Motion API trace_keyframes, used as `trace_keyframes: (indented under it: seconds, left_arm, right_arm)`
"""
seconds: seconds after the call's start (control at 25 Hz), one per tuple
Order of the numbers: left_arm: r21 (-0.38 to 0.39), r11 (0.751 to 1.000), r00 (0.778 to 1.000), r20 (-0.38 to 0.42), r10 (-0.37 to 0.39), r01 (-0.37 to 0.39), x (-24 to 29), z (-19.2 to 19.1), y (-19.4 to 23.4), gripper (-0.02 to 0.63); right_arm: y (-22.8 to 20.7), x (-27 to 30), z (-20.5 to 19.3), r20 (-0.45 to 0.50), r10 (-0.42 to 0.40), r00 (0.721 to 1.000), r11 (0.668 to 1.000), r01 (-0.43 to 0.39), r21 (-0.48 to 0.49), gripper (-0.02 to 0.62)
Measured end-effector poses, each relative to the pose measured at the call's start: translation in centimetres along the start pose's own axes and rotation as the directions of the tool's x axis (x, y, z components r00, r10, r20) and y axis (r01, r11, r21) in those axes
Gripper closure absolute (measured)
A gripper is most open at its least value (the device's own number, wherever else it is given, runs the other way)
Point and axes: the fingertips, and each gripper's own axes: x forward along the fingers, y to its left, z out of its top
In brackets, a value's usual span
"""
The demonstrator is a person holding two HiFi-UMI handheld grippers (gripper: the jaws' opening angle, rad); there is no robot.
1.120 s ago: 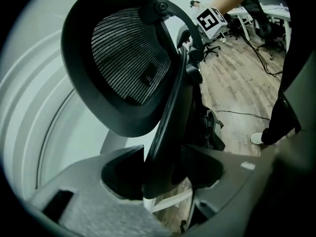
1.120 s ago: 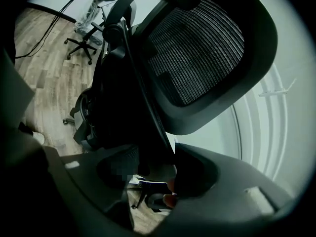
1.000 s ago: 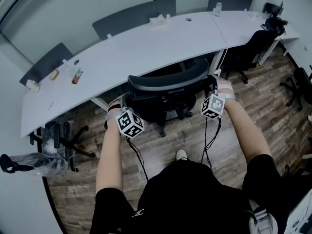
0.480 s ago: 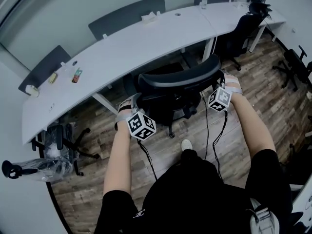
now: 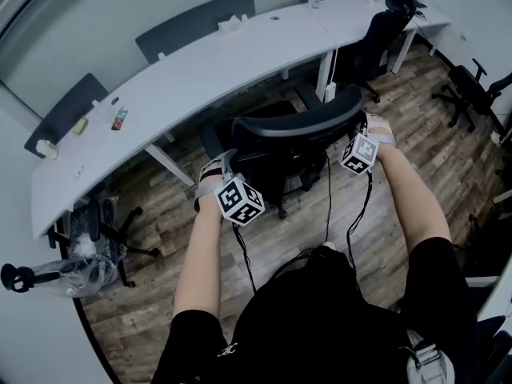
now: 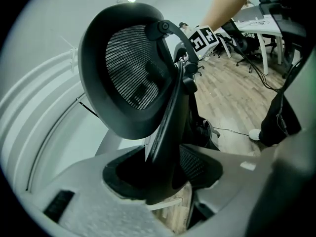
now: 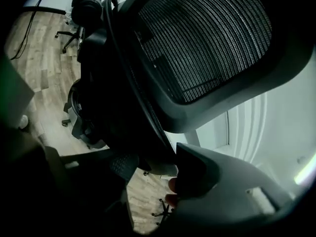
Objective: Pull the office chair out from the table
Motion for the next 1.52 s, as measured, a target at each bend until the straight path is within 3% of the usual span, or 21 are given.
trace_keyframes:
  seconds: [0.4,0.6,0.76,0.88,0.96,1.08,1.24,1.32,1.4,1.52]
  left_arm:
    - [-0.032,0.999,1.000,-0.015,0.003,-0.004,-3.2,1.3,-3.8,0.385]
    - [-0.065,0.996,0.998,-0.007,0.056,-0.056,-4.3,1.8,-4.6,0.359]
    - [-0.171,0.979,0.993,-0.057,0.104,-0.113,-6.2,2.1,-5.2,0.331]
    - [-0.304,0.942,0.989,-0.031,0.141,-0.144,-8.8,2.9,-5.8,0.360]
    - [-0.436,0.886,0.984,0.006,0.179,-0.158,-10.7,3.8,-6.2,0.402]
    - [-0.603,0.783,0.970,0.059,0.237,-0.155,-13.0,5.8,-7.4,0.502]
    - [-0.696,0.707,0.962,0.085,0.260,-0.130,-14.7,9.2,-9.7,0.578]
    - [-0.732,0.673,0.961,0.101,0.258,-0.104,-15.1,10.8,-10.9,0.606]
    - [-0.756,0.652,0.961,0.136,0.242,-0.057,-15.3,12.4,-12.2,0.606]
    - [-0.746,0.666,0.961,0.171,0.216,-0.017,-15.3,14.1,-13.7,0.606]
  right_arm:
    - [1.1,-3.6,-2.7,0.075,0.005,0.997,1.000,-0.005,0.007,0.355]
    - [1.7,-5.2,-3.5,0.101,0.088,0.991,0.995,-0.092,0.033,0.333]
    - [1.6,-7.7,-4.1,0.166,0.081,0.983,0.994,-0.093,0.064,0.325]
    - [1.1,-10.7,-4.8,0.234,0.041,0.971,0.979,-0.087,0.187,0.363]
    - [1.2,-13.1,-5.0,0.278,0.035,0.960,0.936,-0.129,0.328,0.414]
    - [1.8,-17.1,-4.9,0.350,0.009,0.937,0.827,-0.204,0.525,0.587]
    - [2.8,-21.7,-3.4,0.452,-0.028,0.892,0.614,-0.341,0.711,0.589]
    - [3.5,-23.6,-2.5,0.495,-0.034,0.868,0.535,-0.402,0.743,0.589]
    - [4.5,-25.1,-1.6,0.529,-0.024,0.848,0.498,-0.449,0.742,0.591]
    - [5.3,-26.6,-0.9,0.552,-0.016,0.833,0.510,-0.469,0.722,0.591]
